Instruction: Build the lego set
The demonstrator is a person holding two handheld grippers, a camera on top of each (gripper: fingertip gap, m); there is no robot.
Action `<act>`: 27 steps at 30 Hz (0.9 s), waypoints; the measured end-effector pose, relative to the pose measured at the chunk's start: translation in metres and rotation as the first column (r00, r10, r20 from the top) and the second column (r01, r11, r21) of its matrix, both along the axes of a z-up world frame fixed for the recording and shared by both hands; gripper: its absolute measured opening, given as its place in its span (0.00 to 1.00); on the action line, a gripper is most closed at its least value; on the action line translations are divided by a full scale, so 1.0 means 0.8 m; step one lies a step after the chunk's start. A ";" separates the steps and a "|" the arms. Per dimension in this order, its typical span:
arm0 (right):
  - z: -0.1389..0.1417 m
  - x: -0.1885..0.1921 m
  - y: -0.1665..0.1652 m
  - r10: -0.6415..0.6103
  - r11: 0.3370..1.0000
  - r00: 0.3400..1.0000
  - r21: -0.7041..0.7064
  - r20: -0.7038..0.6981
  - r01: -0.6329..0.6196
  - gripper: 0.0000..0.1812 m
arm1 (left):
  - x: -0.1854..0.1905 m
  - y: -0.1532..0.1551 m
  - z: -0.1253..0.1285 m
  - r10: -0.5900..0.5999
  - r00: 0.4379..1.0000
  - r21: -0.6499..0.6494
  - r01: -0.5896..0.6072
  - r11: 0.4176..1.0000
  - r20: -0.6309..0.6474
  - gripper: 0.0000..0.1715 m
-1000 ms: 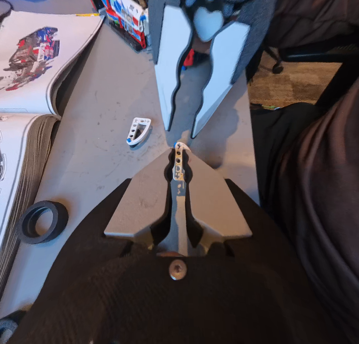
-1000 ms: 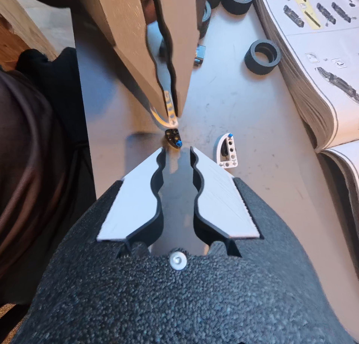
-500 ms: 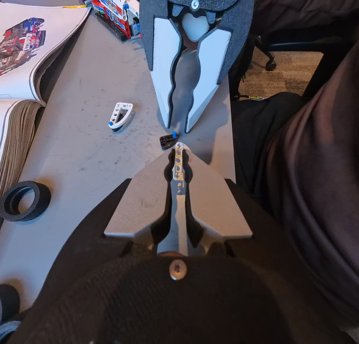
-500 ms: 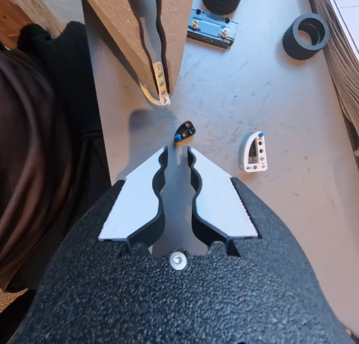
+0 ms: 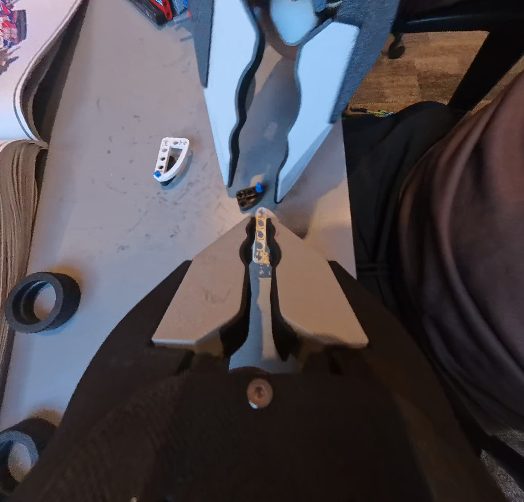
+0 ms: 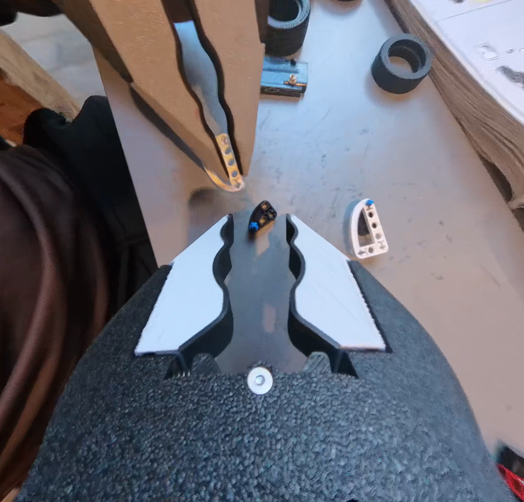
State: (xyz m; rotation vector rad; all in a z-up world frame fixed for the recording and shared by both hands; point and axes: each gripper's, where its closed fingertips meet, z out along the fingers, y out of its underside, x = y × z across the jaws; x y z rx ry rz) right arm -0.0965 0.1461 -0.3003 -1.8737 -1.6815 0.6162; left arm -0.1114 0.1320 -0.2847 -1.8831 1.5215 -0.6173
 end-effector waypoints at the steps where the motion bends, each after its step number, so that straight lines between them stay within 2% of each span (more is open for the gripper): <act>1: -0.005 -0.003 -0.006 0.025 0.999 1.000 -0.034 0.010 -0.024 0.17 | -0.003 -0.004 -0.001 0.001 1.000 0.003 -0.001 1.000 -0.011 0.02; 2: -0.008 -0.007 -0.013 0.057 0.996 0.998 -0.062 0.011 -0.056 0.11 | -0.006 -0.007 -0.002 0.002 1.000 0.007 -0.002 1.000 -0.018 0.02; 3: -0.010 -0.012 -0.019 0.087 0.994 0.996 -0.070 0.003 -0.087 0.10 | -0.008 -0.012 -0.002 -0.001 1.000 0.007 0.001 1.000 -0.020 0.02; 8: -0.008 -0.028 -0.051 0.349 0.937 0.937 0.015 0.029 -0.350 0.09 | -0.018 -0.048 -0.002 -0.084 0.996 -0.019 0.084 0.996 0.007 0.03; 12: -0.003 -0.037 -0.069 0.493 0.868 0.869 0.039 0.038 -0.495 0.10 | -0.027 -0.056 -0.006 -0.071 0.998 -0.028 0.071 0.997 0.000 0.03; 14: -0.008 -0.037 -0.066 0.495 0.865 0.866 0.056 0.068 -0.499 0.11 | -0.029 -0.053 -0.006 -0.038 0.999 -0.045 0.038 0.998 0.003 0.03; 19: 0.002 -0.028 -0.057 0.419 0.908 0.908 0.022 -0.001 -0.419 0.19 | -0.024 -0.049 -0.006 -0.034 0.999 -0.051 0.034 0.998 0.005 0.03; 22: 0.014 -0.024 -0.053 0.365 0.930 0.930 0.062 -0.049 -0.362 0.19 | -0.020 -0.048 -0.006 -0.038 0.999 -0.067 0.038 0.997 0.009 0.03; 24: 0.029 -0.025 -0.056 0.346 0.935 0.934 0.119 -0.091 -0.335 0.19 | -0.014 -0.045 0.001 -0.031 0.999 -0.087 0.034 0.996 0.038 0.03; 27: 0.052 -0.027 -0.049 0.320 0.896 0.944 0.352 -0.084 -0.272 0.17 | -0.010 -0.033 0.009 0.033 0.997 -0.172 -0.020 0.985 0.068 0.02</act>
